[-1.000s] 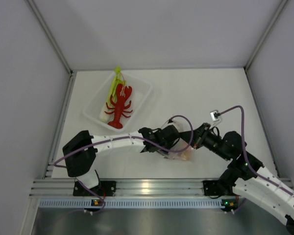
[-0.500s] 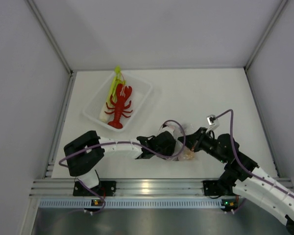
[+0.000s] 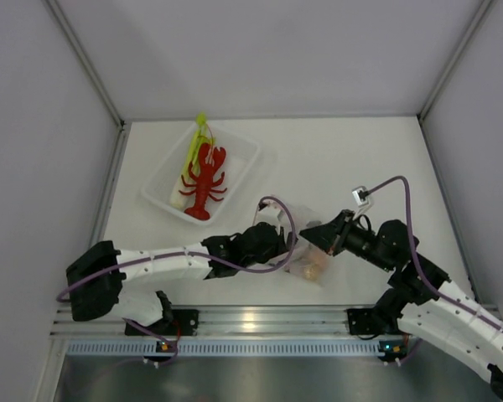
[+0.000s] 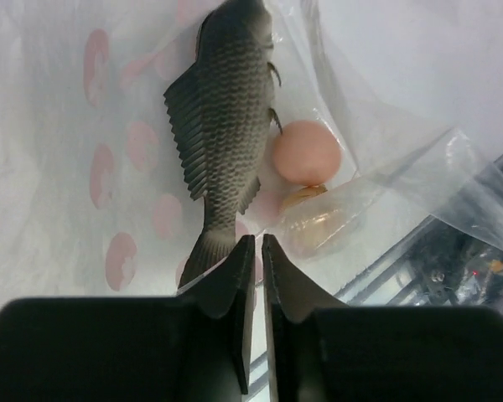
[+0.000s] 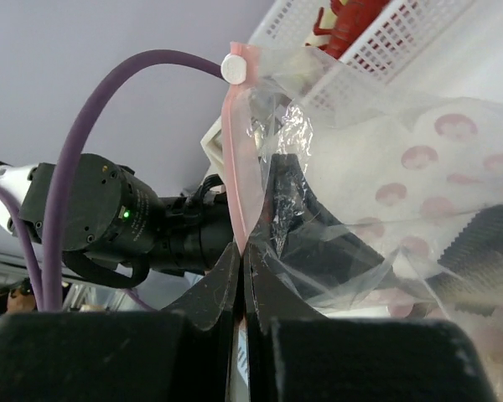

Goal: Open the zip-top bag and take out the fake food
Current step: Pick up the fake vegetable from the zipper food storage bag.

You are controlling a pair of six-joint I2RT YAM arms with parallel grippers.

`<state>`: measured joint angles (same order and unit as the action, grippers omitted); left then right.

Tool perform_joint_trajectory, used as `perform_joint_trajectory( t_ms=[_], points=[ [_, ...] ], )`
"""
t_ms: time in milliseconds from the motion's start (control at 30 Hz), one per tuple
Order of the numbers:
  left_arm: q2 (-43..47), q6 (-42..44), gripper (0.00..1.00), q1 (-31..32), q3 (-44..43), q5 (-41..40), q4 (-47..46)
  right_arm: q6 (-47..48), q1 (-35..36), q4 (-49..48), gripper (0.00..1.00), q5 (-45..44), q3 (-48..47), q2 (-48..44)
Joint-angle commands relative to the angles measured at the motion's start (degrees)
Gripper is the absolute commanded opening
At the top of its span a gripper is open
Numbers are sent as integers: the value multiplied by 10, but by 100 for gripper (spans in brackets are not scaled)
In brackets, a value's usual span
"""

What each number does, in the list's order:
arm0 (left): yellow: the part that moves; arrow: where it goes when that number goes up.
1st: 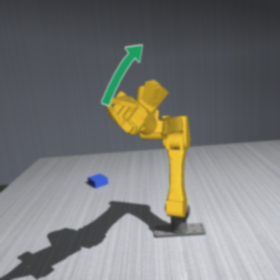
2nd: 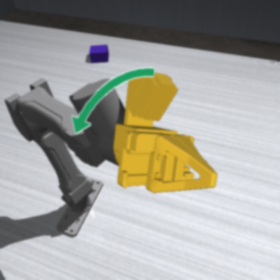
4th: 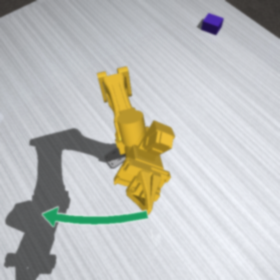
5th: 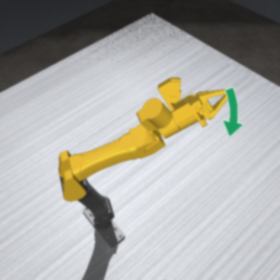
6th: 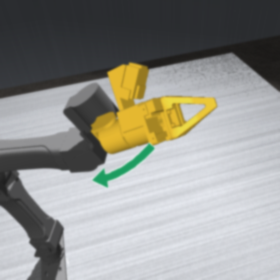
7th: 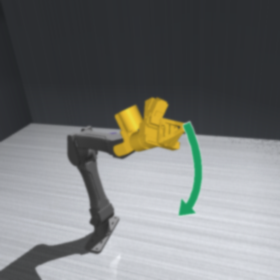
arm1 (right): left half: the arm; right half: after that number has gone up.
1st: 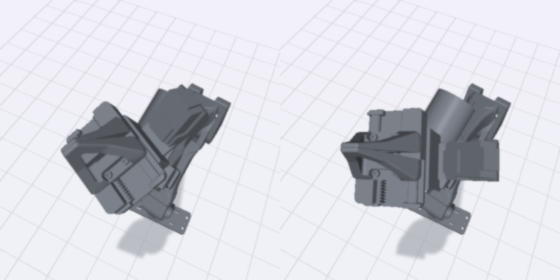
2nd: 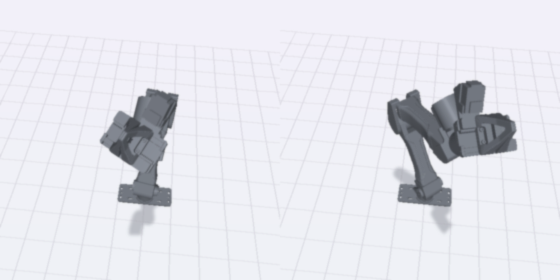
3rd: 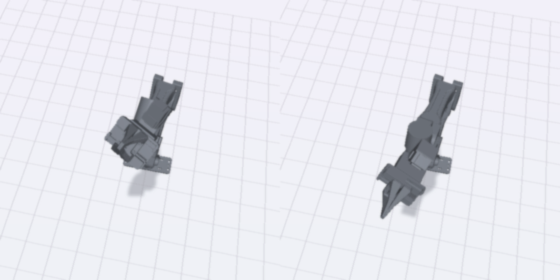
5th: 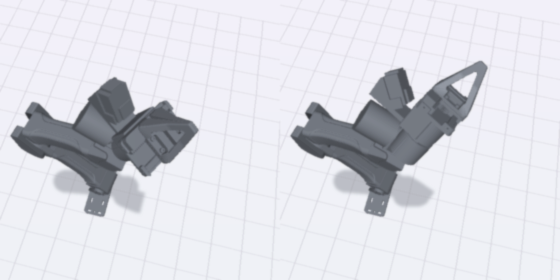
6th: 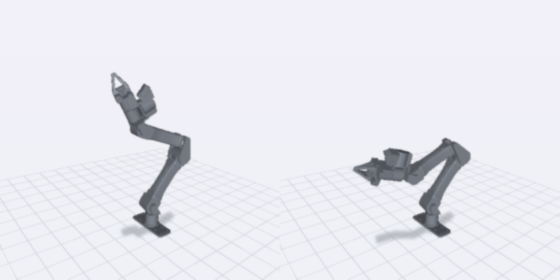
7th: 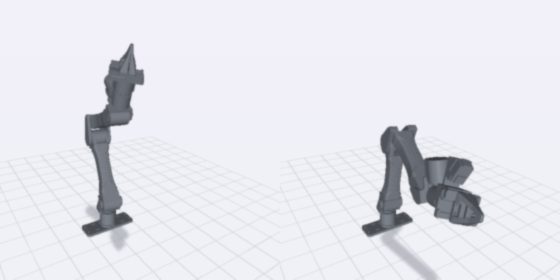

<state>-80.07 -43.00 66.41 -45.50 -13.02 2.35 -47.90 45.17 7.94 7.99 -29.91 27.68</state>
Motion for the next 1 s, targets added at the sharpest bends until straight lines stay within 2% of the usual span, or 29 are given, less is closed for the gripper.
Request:
perform_joint_trajectory(
  t_ms=[0, 133, 300, 467, 533, 600, 800, 900, 967],
  points=[
    [52, -9, 11, -19, -16, -66, 82, -18, 1, -54, 0, 19, -33, 20],
    [97, 32, 0, -20, -50, -89, 156, -47, 1, -112, 0, 25, -54, 64],
    [129, 76, 0, -23, -121, -141, 265, -90, 6, -216, 0, 54, -74, 146],
    [122, 113, 0, -57, -206, -148, 414, -141, 34, -335, 0, 60, -81, 220],
    [112, 125, 0, -66, -235, -146, 444, -160, 50, -391, 0, 58, -78, 250],
    [102, 133, 0, -68, -234, -134, 459, -162, 57, -401, 0, 52, -78, 268],
    [84, 103, 0, -69, -173, -120, 448, -130, 62, -331, 0, -16, -63, 244],
    [82, 99, 1, -69, -151, -76, 418, -123, 62, -322, 0, -53, -33, 212],
    [83, 98, 5, -70, -141, -40, 381, -125, 63, -302, 0, -103, -9, 190]
  ],
)
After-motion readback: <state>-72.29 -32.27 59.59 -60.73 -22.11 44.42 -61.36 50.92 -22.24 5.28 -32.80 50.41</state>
